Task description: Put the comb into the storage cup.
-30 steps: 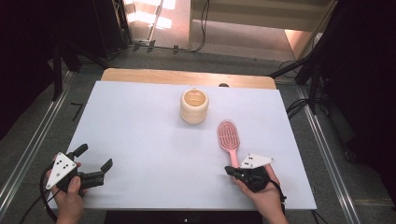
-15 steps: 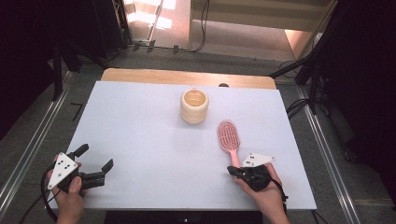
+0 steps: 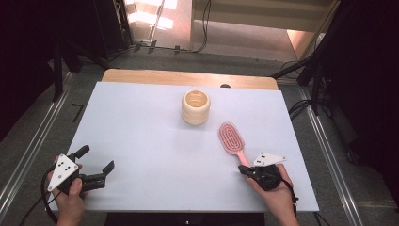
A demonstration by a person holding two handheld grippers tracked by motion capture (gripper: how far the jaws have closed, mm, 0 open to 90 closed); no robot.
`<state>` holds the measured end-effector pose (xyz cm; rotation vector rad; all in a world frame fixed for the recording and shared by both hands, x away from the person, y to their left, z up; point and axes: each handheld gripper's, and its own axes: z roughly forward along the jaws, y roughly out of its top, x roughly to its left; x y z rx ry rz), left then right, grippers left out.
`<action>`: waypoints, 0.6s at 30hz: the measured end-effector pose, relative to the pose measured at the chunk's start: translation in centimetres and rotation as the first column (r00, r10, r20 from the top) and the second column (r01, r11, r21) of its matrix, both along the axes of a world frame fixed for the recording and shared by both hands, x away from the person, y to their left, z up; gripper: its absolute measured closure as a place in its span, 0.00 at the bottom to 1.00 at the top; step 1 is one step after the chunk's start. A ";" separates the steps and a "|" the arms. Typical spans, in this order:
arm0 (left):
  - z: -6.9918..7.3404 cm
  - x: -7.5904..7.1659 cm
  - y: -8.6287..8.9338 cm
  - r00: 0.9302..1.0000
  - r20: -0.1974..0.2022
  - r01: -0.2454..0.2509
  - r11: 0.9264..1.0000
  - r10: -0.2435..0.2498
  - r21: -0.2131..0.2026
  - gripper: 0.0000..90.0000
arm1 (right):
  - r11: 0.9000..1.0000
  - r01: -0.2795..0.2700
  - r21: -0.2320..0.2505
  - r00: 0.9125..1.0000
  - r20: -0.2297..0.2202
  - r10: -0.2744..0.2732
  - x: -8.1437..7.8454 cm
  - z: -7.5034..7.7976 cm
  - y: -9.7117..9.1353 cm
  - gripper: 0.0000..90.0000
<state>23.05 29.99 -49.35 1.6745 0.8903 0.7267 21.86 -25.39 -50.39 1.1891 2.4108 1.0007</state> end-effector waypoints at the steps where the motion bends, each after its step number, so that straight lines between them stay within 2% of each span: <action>1: 0.0 0.0 0.0 1.000 0.000 0.000 1.000 0.000 0.000 0.00 | 1.000 0.007 -0.001 1.000 -0.002 -0.007 0.0 0.0 -0.3 0.98; 8: 0.0 0.0 0.0 1.000 0.000 0.000 1.000 0.000 0.000 0.00 | 0.999 0.051 0.001 0.999 0.001 -0.051 0.4 -0.1 -2.1 0.98; 18: 0.0 0.0 0.0 1.000 0.000 0.000 1.000 0.000 -0.001 0.00 | 0.994 0.107 -0.025 0.994 0.023 -0.106 0.9 -0.1 -4.1 0.98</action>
